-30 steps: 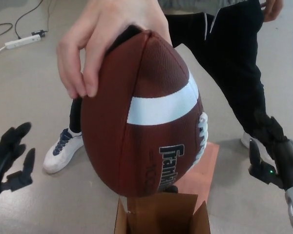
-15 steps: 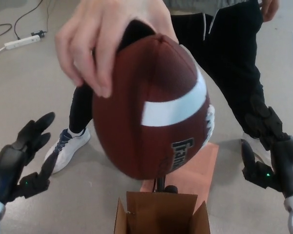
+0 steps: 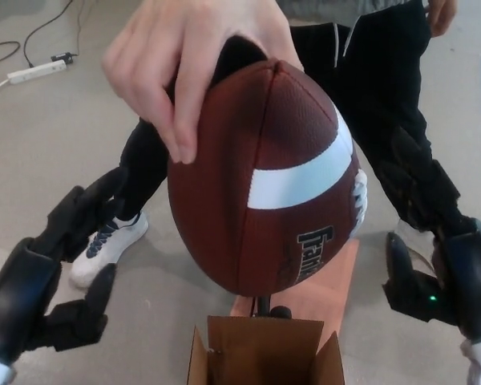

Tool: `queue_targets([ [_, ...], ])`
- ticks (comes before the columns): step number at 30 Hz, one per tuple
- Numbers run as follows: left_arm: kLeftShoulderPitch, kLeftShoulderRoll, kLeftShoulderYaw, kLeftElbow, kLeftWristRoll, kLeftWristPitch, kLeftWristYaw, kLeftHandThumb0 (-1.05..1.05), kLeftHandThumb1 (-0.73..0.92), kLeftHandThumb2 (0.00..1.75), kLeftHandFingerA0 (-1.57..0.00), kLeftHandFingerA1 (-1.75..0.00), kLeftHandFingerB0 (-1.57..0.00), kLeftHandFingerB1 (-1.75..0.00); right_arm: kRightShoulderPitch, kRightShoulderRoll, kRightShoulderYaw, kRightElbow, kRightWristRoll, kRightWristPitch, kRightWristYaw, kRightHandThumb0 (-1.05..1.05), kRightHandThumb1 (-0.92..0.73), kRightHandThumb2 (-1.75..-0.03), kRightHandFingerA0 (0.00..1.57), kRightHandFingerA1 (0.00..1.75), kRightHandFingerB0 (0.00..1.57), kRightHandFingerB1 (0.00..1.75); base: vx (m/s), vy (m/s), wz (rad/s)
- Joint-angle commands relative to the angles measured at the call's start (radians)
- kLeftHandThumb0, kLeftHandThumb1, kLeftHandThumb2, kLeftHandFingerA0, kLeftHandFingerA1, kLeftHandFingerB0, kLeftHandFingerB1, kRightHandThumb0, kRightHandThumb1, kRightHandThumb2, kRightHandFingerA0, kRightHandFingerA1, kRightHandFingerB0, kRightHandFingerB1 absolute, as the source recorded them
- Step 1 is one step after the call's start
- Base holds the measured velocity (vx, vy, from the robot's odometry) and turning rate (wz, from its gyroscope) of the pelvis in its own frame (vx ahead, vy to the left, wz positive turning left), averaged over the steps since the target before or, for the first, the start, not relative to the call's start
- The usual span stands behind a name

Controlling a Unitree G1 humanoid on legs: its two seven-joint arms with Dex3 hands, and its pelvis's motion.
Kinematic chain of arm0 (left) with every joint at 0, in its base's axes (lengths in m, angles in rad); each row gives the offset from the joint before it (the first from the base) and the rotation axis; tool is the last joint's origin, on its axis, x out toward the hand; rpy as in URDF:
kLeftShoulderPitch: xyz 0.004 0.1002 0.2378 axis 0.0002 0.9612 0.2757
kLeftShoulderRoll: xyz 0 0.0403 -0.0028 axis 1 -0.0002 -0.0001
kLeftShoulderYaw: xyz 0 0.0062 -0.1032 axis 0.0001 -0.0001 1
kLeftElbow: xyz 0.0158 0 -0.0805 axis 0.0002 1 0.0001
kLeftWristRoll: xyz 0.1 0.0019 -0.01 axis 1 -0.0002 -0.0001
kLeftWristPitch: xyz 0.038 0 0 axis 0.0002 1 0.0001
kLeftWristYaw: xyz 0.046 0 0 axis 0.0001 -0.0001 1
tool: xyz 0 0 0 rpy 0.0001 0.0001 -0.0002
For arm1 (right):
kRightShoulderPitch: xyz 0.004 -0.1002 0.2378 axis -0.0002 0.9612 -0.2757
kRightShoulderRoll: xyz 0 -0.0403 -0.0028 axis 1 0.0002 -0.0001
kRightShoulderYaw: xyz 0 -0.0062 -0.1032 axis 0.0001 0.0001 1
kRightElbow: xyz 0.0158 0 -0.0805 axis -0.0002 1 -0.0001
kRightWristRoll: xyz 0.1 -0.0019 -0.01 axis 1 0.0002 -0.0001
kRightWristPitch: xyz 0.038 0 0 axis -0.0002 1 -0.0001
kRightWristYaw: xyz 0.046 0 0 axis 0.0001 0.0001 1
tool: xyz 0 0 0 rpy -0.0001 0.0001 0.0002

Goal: Use both hands to pick up a football from a person and place it into a container beneath

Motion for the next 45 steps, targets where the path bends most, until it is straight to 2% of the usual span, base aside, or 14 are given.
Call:
queue_targets([
  [1,0.088,0.017,-0.052,-0.407,-0.153,-0.008,-0.059,-0.84,0.75,1.11,-0.1,-0.32,-0.02,-0.27,0.022,0.021,0.147,-0.318,-0.011,-0.076,0.064,-0.85,-0.92,-0.8,0.09,0.24,0.0,0.1,0.0,0.0,0.0],
  [3,0.083,0.021,-0.062,-0.428,-0.141,0.009,-0.061,-0.87,0.92,0.74,-0.12,-0.25,0.0,-0.23,0.011,0.03,0.163,-0.317,-0.031,-0.074,0.059,-0.88,-0.91,-0.82,0.13,0.23,0.0,0.07,0.0,0.0,0.0],
  [5,0.076,0.021,-0.071,-0.444,-0.13,0.019,-0.063,-0.87,0.92,0.75,-0.12,-0.25,0.0,-0.22,0.006,0.036,0.176,-0.326,-0.05,-0.055,0.056,-0.88,-0.92,-0.81,0.07,0.23,0.0,0.08,0.0,0.0,0.0],
  [7,0.05,0.014,-0.095,-0.441,-0.128,0.018,-0.07,-0.84,0.76,1.08,-0.1,-0.32,-0.04,-0.27,-0.005,0.034,0.197,-0.325,-0.048,-0.04,0.07,-0.92,-0.85,-1.2,0.1,0.23,0.0,0.09,0.0,0.0,0.0],
  [8,0.031,0.006,-0.109,-0.442,-0.117,0.025,-0.066,-0.84,0.76,1.08,-0.1,-0.32,-0.04,-0.28,-0.011,0.033,0.208,-0.325,-0.043,-0.036,0.077,-0.84,-0.92,-0.79,0.06,0.28,0.0,0.03,0.0,0.0,0.0],
  [9,0.018,-0.001,-0.124,-0.446,-0.108,0.036,-0.062,-0.85,0.92,0.72,-0.13,-0.25,-0.04,-0.22,-0.017,0.034,0.214,-0.318,-0.048,-0.04,0.077,-0.88,-0.78,-0.95,0.09,0.25,0.0,0.02,0.0,0.0,0.0],
  [10,0.001,-0.012,-0.144,-0.453,-0.095,0.051,-0.055,-0.88,0.79,1.12,-0.18,-0.34,0.0,-0.24,-0.027,0.034,0.223,-0.308,-0.053,-0.043,0.079,-0.87,-0.82,-1.18,0.07,0.22,0.0,0.11,0.0,0.0,0.0],
  [12,-0.008,-0.021,-0.159,-0.459,-0.082,0.062,-0.046,-0.91,0.81,1.13,-0.15,-0.31,0.0,-0.22,-0.033,0.029,0.23,-0.307,-0.049,-0.034,0.083,-0.84,-0.92,-0.84,0.0,0.21,0.0,0.0,0.0,0.0,0.0],
  [13,-0.018,-0.03,-0.17,-0.452,-0.07,0.062,-0.04,-0.89,0.8,1.12,-0.12,-0.32,-0.02,-0.23,-0.036,0.027,0.236,-0.303,-0.041,-0.027,0.084,-0.83,-0.81,-1.19,0.0,0.18,0.0,0.15,0.0,0.0,0.0],
  [18,-0.055,-0.042,-0.192,-0.396,-0.049,0.061,-0.03,-0.78,0.74,1.08,-0.07,-0.31,-0.02,-0.31,-0.04,0.044,0.248,-0.283,0.009,0.001,0.062,-0.9,-0.86,-1.19,0.0,0.12,0.0,0.09,0.0,0.0,0.0],
  [19,-0.054,-0.042,-0.196,-0.397,-0.046,0.073,-0.026,-0.81,0.92,0.7,-0.12,-0.25,-0.06,-0.24,-0.038,0.046,0.249,-0.281,0.012,0.006,0.059,-0.91,-0.87,-1.19,0.0,0.11,0.0,0.08,0.0,0.0,0.0],
  [20,-0.055,-0.042,-0.2,-0.398,-0.044,0.086,-0.021,-0.81,0.92,0.7,-0.12,-0.25,-0.06,-0.24,-0.036,0.048,0.251,-0.278,0.014,0.01,0.055,-0.91,-0.87,-1.19,0.0,0.11,0.0,0.08,0.0,0.0,0.0],
  [21,-0.066,-0.051,-0.223,-0.379,-0.04,0.107,-0.016,-0.89,0.8,1.11,-0.09,-0.23,-0.08,-0.22,-0.025,0.057,0.253,-0.271,0.027,0.025,0.046,-0.91,-0.86,-1.17,0.0,0.12,0.0,0.07,0.0,0.0,0.0],
  [45,-0.343,-0.37,-0.367,0.211,0.122,0.047,0.227,-0.8,0.75,1.07,-0.03,-0.29,-0.14,-0.39,-0.206,0.056,0.115,0.084,-0.039,0.077,-0.067,-0.81,-0.85,-1.06,0.0,0.05,0.0,0.09,0.0,0.0,0.0],
])
